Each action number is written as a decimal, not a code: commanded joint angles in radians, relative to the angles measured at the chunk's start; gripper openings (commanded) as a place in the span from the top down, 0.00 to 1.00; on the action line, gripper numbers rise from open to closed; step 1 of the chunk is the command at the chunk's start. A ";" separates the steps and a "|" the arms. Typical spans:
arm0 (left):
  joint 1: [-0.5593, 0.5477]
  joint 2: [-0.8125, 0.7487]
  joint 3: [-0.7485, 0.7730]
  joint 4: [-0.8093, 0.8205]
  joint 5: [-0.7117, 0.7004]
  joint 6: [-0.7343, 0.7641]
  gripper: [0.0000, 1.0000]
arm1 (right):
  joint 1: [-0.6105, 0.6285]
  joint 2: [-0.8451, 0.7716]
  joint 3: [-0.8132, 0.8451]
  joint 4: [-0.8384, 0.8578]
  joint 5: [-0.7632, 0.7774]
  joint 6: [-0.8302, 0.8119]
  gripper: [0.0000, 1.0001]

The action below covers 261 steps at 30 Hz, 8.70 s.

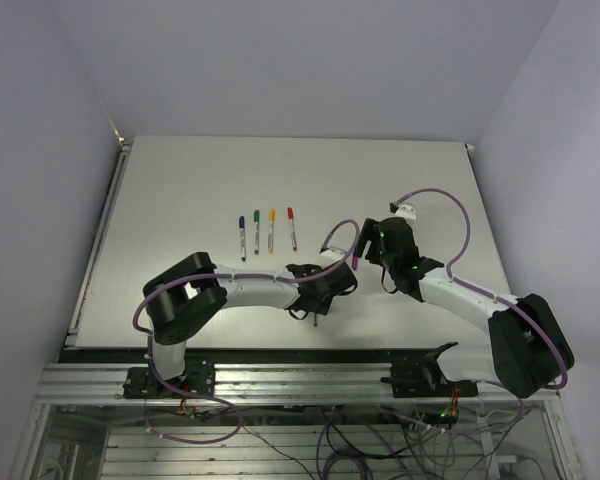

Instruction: Insert the pens into the pen caps

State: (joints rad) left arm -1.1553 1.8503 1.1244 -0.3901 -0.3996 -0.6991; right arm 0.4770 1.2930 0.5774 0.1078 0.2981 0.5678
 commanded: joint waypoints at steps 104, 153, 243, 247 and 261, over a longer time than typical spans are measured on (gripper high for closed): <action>0.001 -0.693 -0.582 1.060 0.148 0.192 0.93 | 0.194 -0.454 -0.133 0.594 -0.139 0.023 1.00; -0.003 -0.654 -0.580 1.188 0.159 0.201 0.93 | 0.196 -0.388 -0.255 0.932 -0.299 0.113 1.00; 0.348 0.025 0.000 0.600 0.056 0.108 0.92 | 0.372 -0.699 -0.270 0.139 0.180 0.086 0.58; 0.370 0.123 0.111 0.503 0.062 0.108 0.92 | 0.371 -0.719 -0.286 0.110 0.200 0.103 0.58; 0.430 0.272 0.238 0.367 0.024 0.092 0.92 | 0.371 -0.700 -0.311 0.108 0.200 0.128 0.58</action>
State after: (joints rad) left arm -0.7486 2.0968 1.3254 0.0341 -0.3542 -0.6033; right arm 0.8448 0.5919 0.2840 0.2104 0.4828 0.6762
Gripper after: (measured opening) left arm 0.099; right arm 0.419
